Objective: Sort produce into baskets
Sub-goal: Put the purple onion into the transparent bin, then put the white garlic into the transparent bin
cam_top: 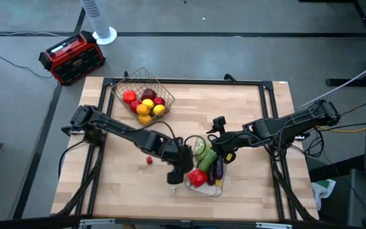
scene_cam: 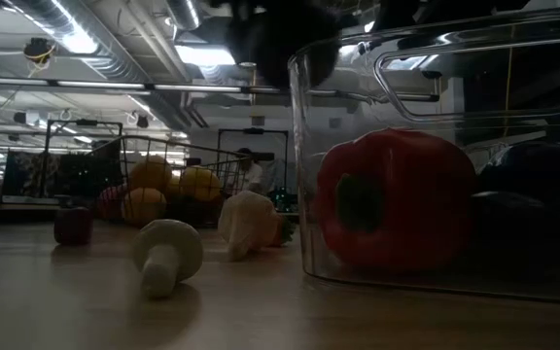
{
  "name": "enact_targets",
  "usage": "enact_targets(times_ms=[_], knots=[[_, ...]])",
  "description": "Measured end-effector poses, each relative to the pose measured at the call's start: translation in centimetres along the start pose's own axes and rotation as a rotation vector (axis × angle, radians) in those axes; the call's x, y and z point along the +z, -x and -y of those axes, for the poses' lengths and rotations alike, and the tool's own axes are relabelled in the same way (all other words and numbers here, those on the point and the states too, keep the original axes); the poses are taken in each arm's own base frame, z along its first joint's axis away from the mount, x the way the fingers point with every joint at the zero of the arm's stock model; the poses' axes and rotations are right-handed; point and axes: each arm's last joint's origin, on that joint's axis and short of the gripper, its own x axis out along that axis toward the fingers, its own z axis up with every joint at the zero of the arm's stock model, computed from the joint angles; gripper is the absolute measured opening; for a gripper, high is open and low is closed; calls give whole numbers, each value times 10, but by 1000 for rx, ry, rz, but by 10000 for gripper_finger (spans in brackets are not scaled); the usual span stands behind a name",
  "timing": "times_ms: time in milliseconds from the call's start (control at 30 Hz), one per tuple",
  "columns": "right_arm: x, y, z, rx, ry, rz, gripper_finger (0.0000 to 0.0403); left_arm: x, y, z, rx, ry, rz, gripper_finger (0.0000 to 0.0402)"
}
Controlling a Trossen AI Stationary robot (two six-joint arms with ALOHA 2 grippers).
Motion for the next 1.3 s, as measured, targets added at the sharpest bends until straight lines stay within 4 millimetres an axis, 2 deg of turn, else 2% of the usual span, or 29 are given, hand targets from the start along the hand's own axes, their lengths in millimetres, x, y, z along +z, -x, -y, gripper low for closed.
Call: enact_targets(times_ms=[167,367,600,967,1300], knots=[[0,0,0,0,0,0,317,18,-4,-10,-19,-15,187,295],[0,0,0,0,0,0,317,25,-14,-25,-12,-43,317,296],[0,0,0,0,0,0,317,21,-32,-43,25,-13,287,296],[0,0,0,0,0,0,317,21,-48,-50,43,-61,275,299],[0,0,0,0,0,0,317,21,-49,-50,51,-138,279,369]])
